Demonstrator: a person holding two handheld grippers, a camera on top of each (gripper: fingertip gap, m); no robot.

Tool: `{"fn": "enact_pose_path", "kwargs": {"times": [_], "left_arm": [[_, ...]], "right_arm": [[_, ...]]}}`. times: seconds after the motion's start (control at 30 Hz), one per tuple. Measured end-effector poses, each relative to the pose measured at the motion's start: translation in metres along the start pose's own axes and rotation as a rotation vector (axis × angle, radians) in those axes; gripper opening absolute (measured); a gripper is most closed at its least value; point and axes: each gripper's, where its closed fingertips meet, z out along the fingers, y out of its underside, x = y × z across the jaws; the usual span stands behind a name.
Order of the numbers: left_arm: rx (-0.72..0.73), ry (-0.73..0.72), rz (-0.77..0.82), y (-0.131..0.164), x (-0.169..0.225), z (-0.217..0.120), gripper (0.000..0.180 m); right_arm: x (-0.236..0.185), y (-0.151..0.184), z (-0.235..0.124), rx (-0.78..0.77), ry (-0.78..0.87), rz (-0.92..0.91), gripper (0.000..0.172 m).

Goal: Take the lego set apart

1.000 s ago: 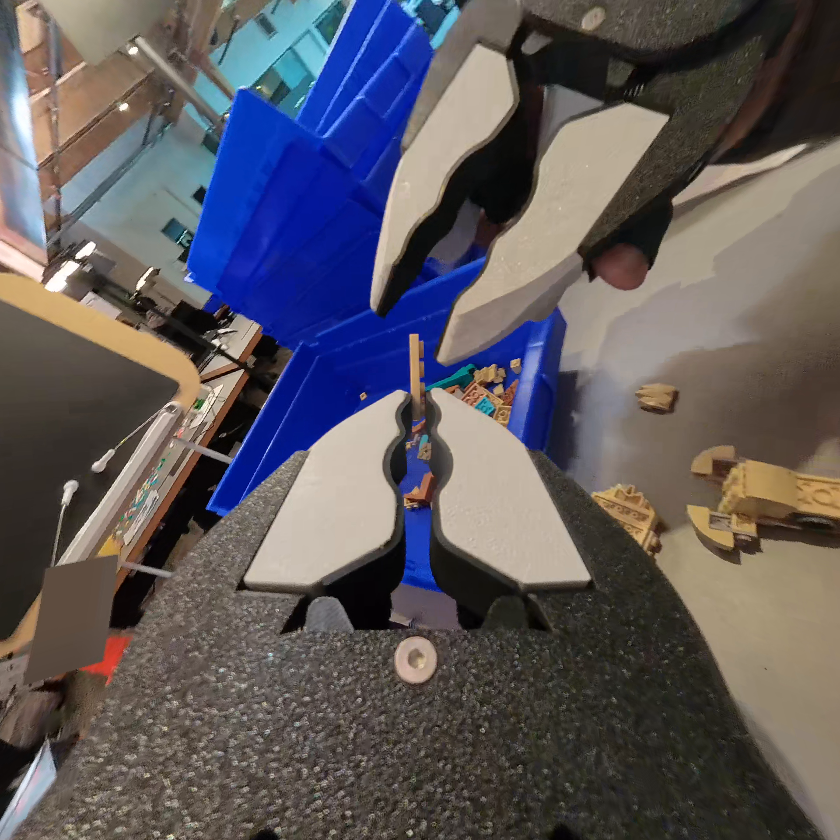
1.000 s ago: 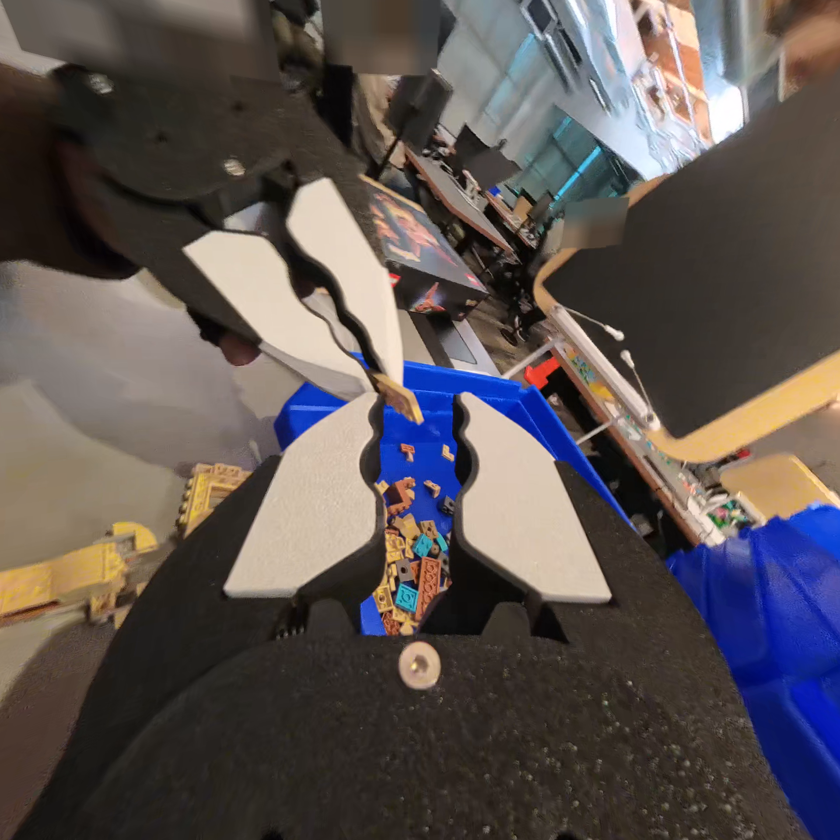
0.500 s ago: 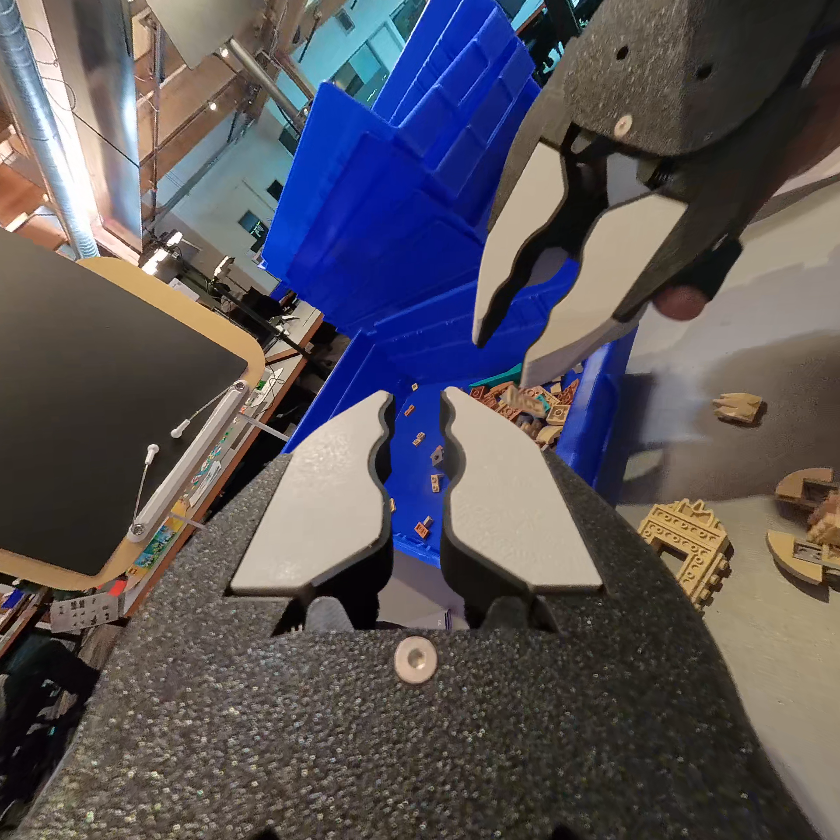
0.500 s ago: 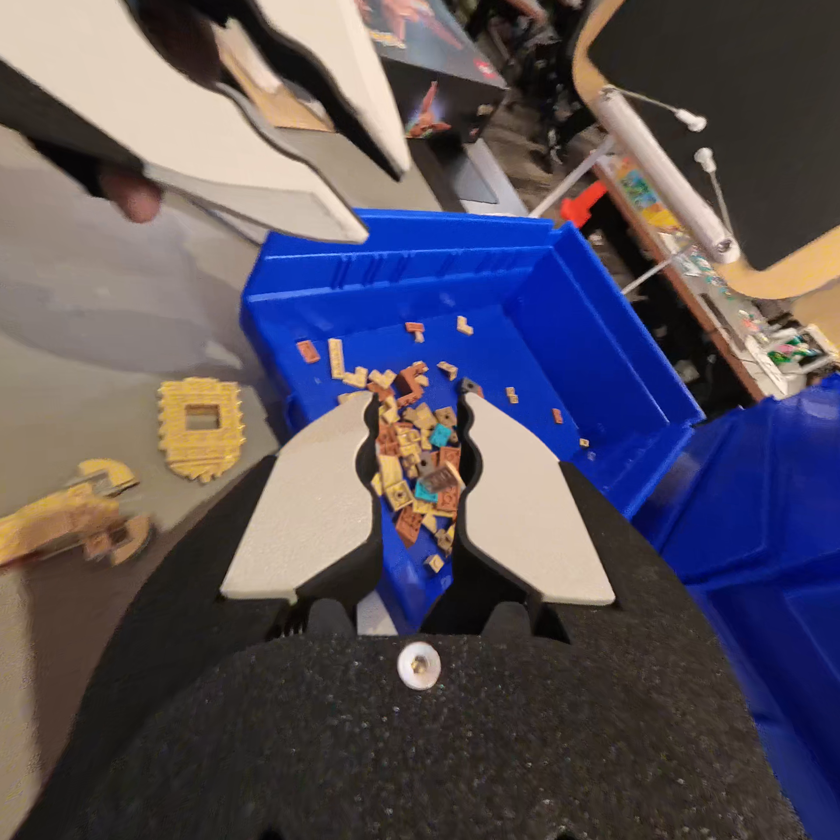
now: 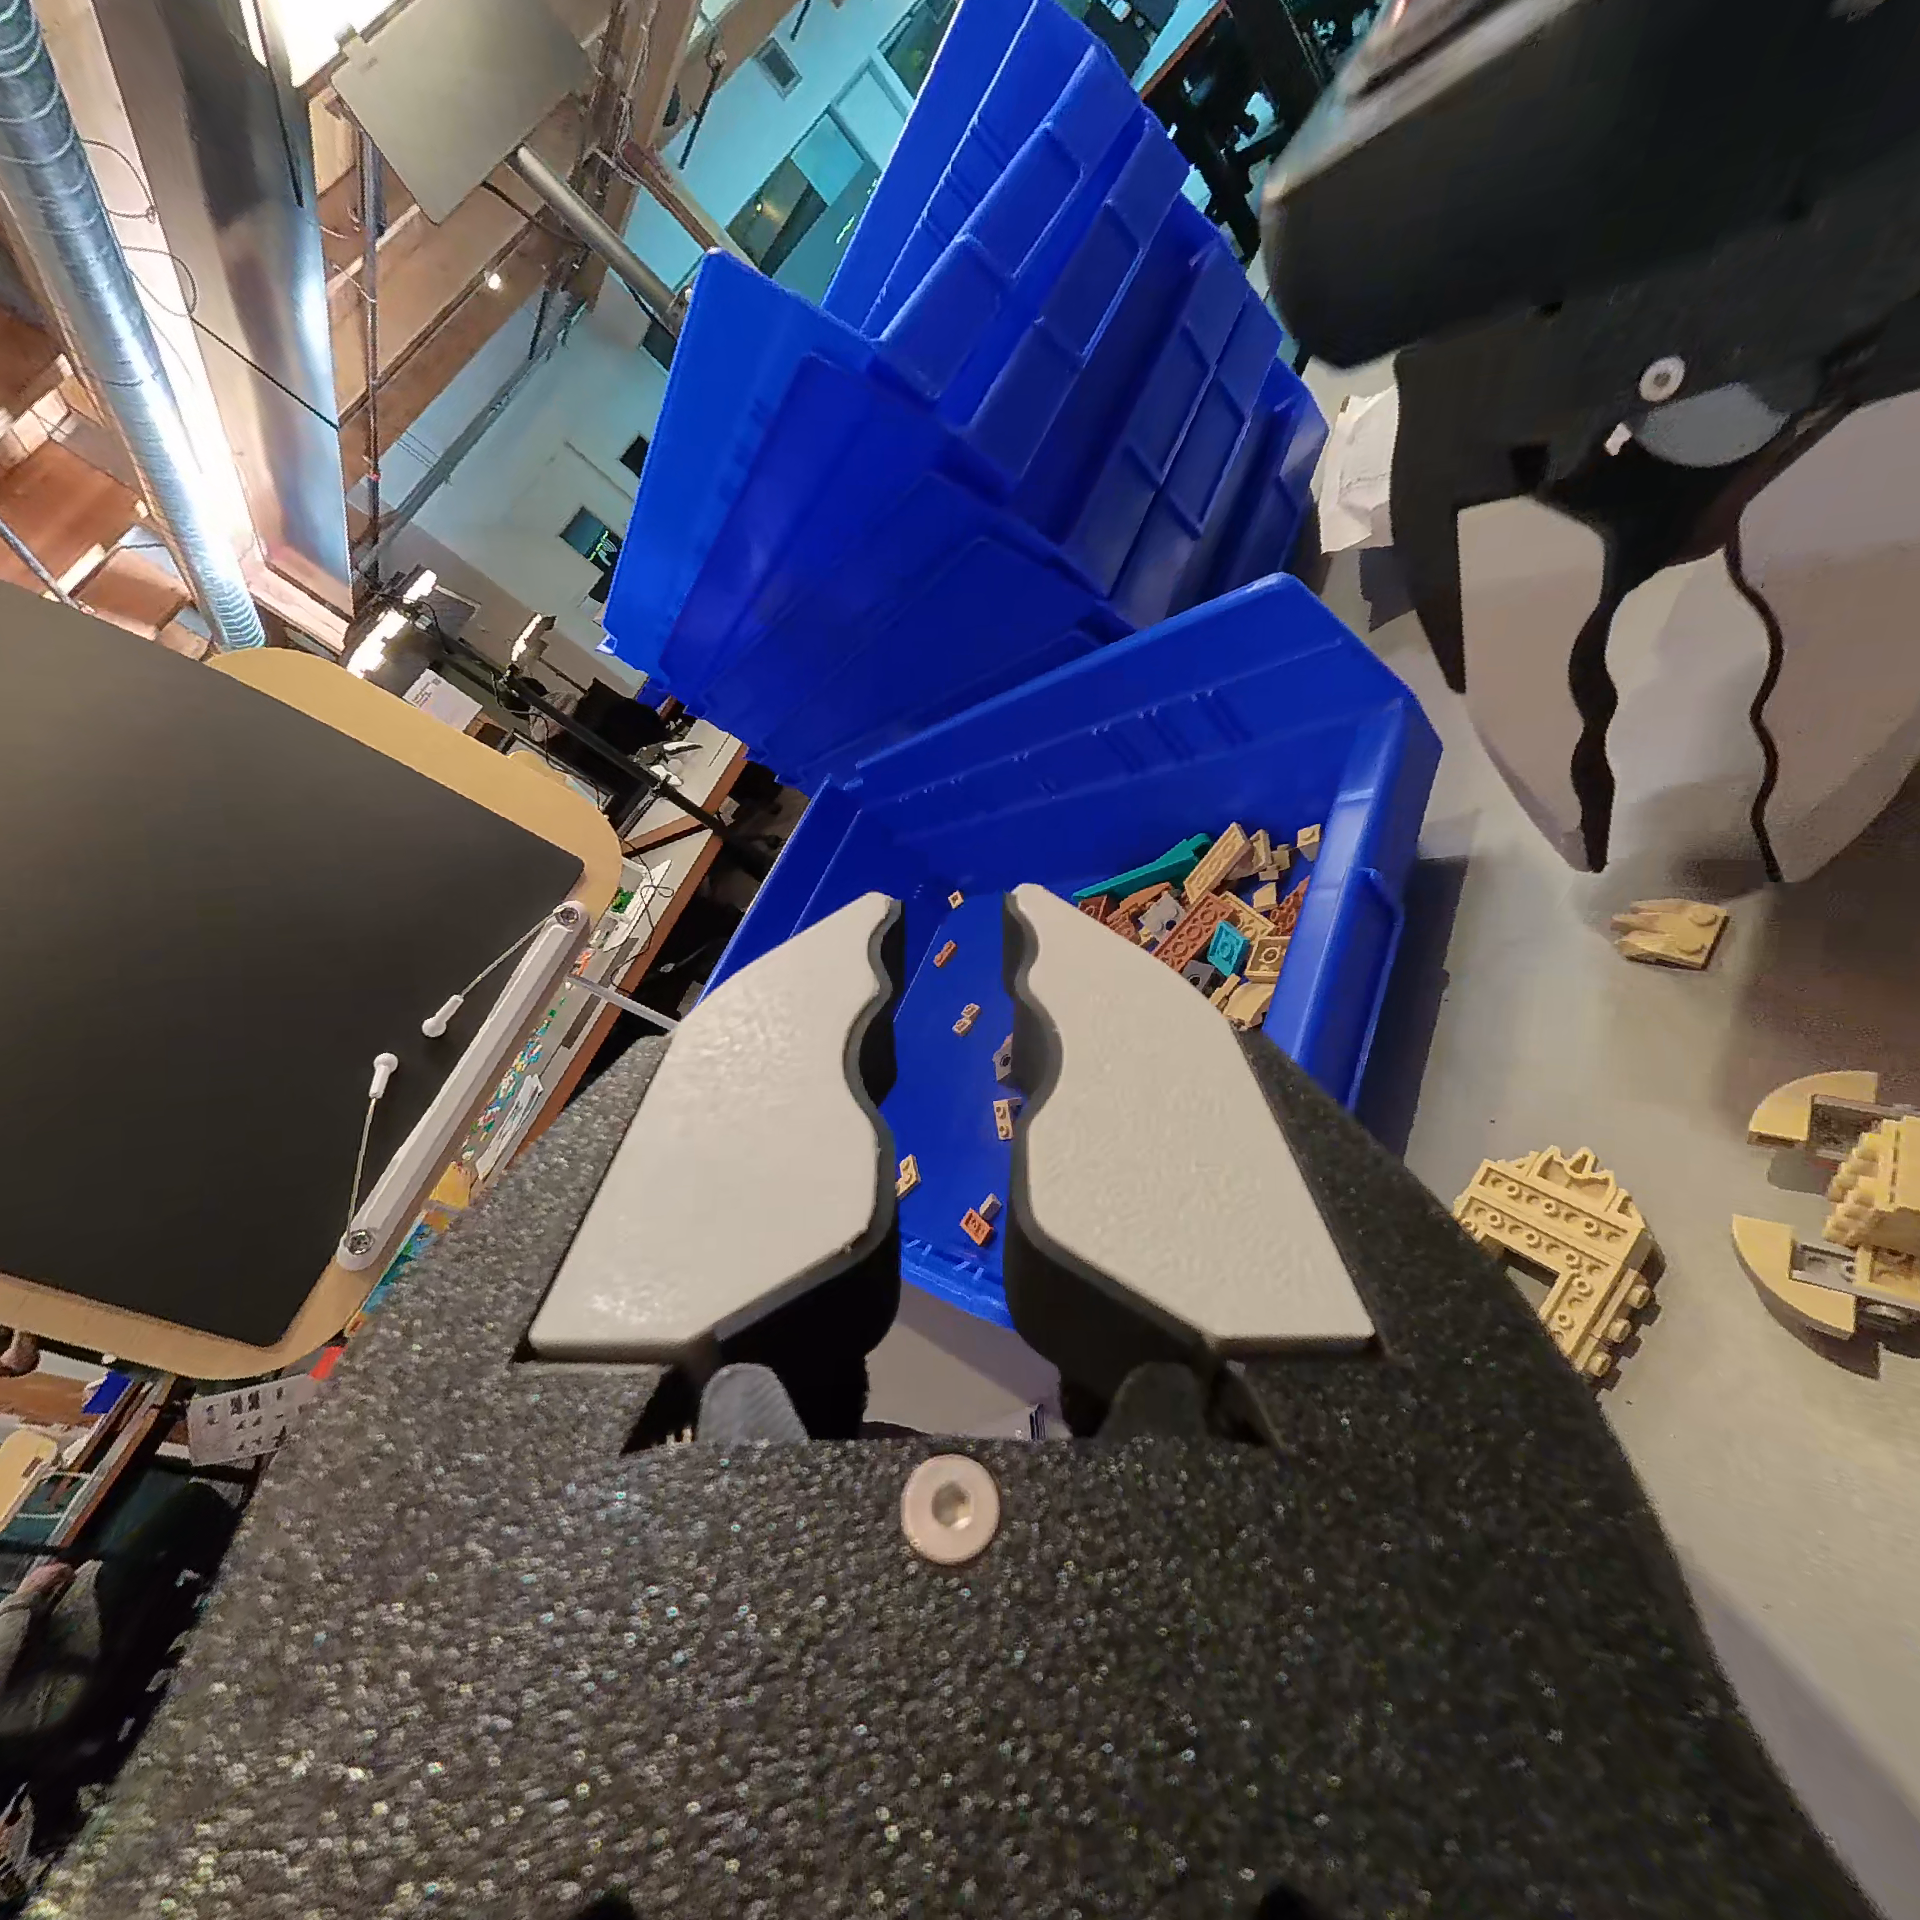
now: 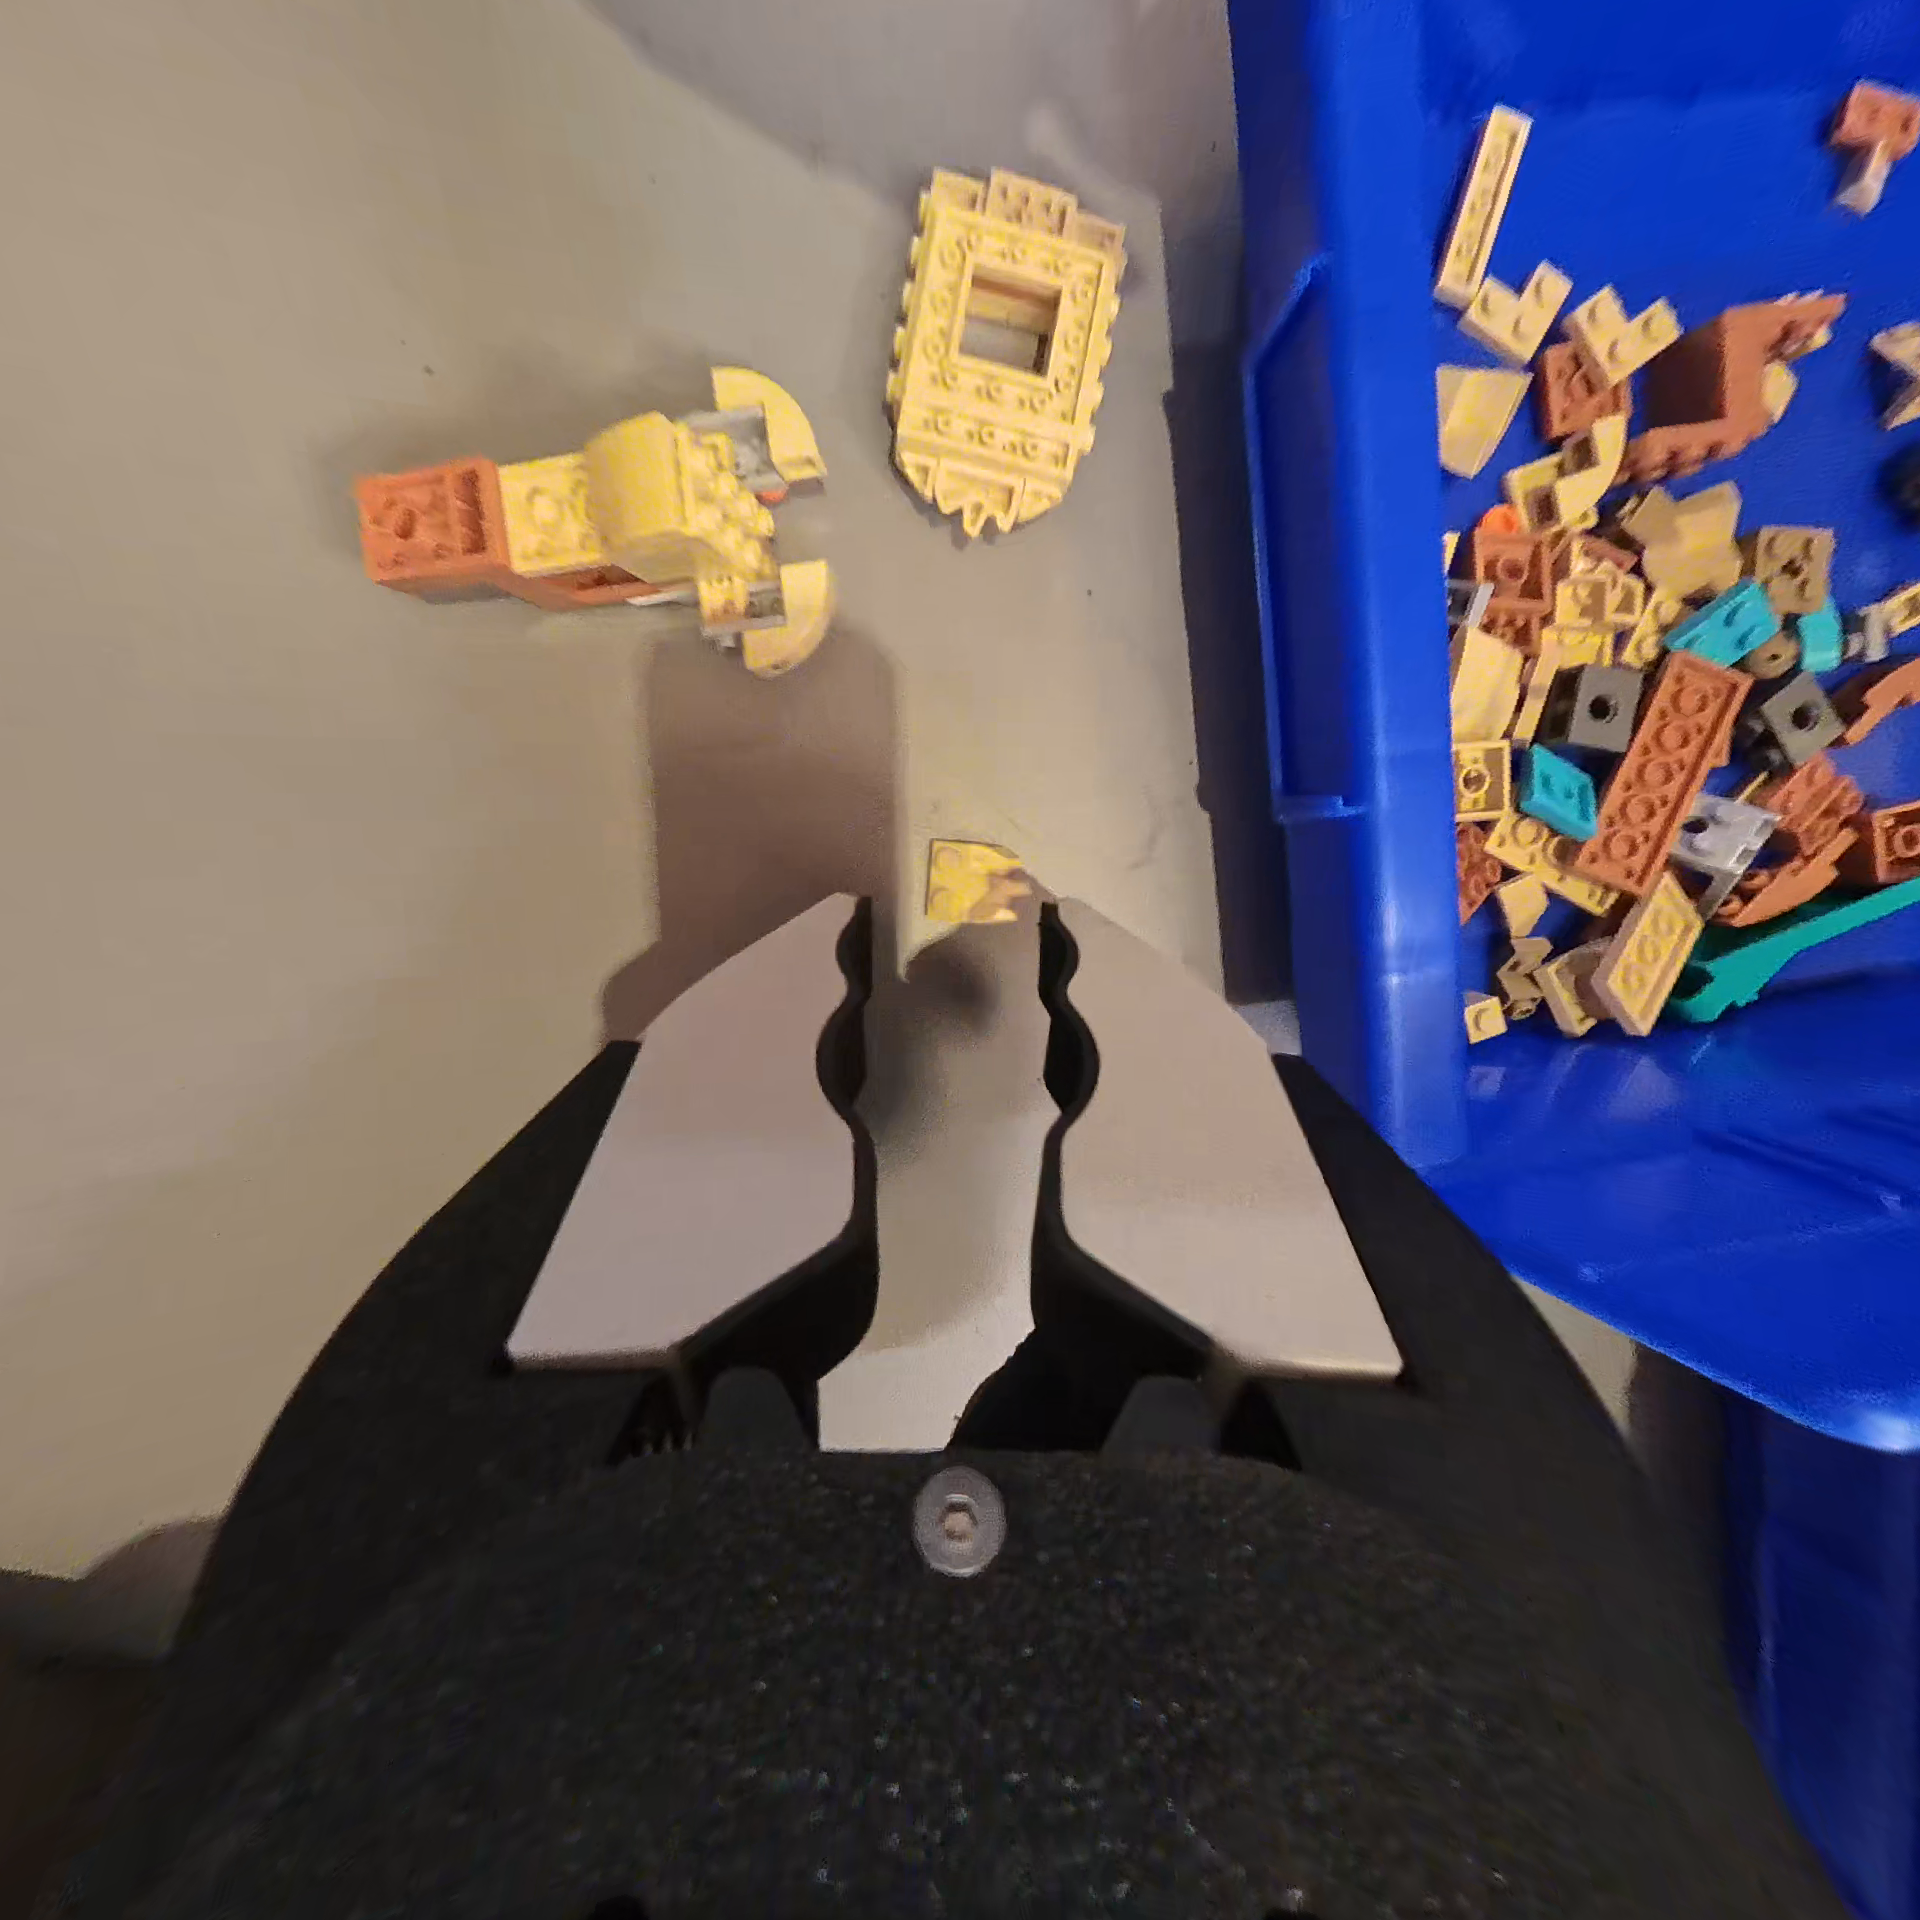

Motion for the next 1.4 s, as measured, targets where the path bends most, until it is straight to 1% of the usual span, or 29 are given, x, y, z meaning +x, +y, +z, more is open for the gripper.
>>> {"fn": "enact_pose_path", "kwargs": {"times": [0.13, 0.27, 0.37, 0.43, 0.6, 0.67, 0.73, 0.8, 0.87, 0.9, 0.93, 1.0, 1.07, 1.17, 1.27, 1.33, 1.4], "left_arm": [[0.000, 0.003, 0.004, 0.000, 0.001, 0.000, 0.017], [-0.002, 0.003, 0.016, -0.001, 0.002, 0.000, 0.017], [-0.001, 0.001, 0.019, -0.002, 0.002, 0.000, 0.016], [0.001, 0.001, 0.018, -0.002, 0.002, 0.000, 0.016], [0.000, -0.008, 0.018, -0.002, 0.000, 0.000, 0.016], [0.001, -0.014, 0.015, -0.002, -0.001, -0.001, 0.015], [0.003, -0.023, 0.010, -0.002, -0.004, -0.002, 0.015], [0.005, -0.031, 0.001, -0.002, -0.006, -0.002, 0.015], [0.004, -0.033, -0.008, -0.001, -0.007, -0.002, 0.015], [0.001, -0.033, -0.010, 0.000, -0.007, -0.001, 0.014], [-0.003, -0.032, -0.010, 0.001, -0.007, -0.001, 0.014], [-0.010, -0.025, -0.007, 0.002, -0.005, 0.000, 0.014], [-0.012, -0.014, -0.002, 0.002, -0.003, 0.000, 0.015], [-0.003, 0.012, -0.002, 0.001, -0.001, -0.002, 0.015], [0.016, 0.066, -0.002, -0.002, 0.005, -0.005, 0.015], [0.038, 0.105, -0.003, -0.005, 0.009, -0.008, 0.014], [0.058, 0.146, -0.002, -0.008, 0.014, -0.012, 0.014]], "right_arm": [[0.006, 0.003, 0.008, -0.024, 0.021, 0.024, 0.039], [0.006, 0.007, 0.017, -0.066, 0.018, 0.030, 0.038], [0.005, 0.005, 0.020, -0.059, 0.004, 0.043, 0.033], [0.004, 0.005, 0.021, -0.060, -0.006, 0.055, 0.021], [0.005, 0.003, 0.020, -0.063, 0.000, 0.040, 0.020], [0.006, -0.006, 0.015, -0.021, 0.013, 0.024, 0.020], [0.008, -0.027, 0.001, 0.100, 0.034, 0.009, 0.020], [0.027, -0.055, -0.021, 0.271, 0.160, 0.021, 0.020], [0.067, -0.077, -0.052, 0.450, 0.391, 0.124, 0.021], [0.087, -0.080, -0.066, 0.510, 0.508, 0.203, 0.023], [0.101, -0.078, -0.074, 0.534, 0.585, 0.261, 0.028], [0.108, -0.071, -0.072, 0.494, 0.635, 0.281, 0.038], [0.101, -0.069, -0.062, 0.430, 0.617, 0.218, 0.044], [0.077, -0.077, -0.051, 0.387, 0.531, 0.079, 0.041], [0.034, -0.084, -0.035, 0.361, 0.361, -0.125, 0.038], [0.009, -0.078, -0.019, 0.307, 0.257, -0.240, 0.038], [-0.011, -0.068, -0.003, 0.259, 0.152, -0.297, 0.039]]}}
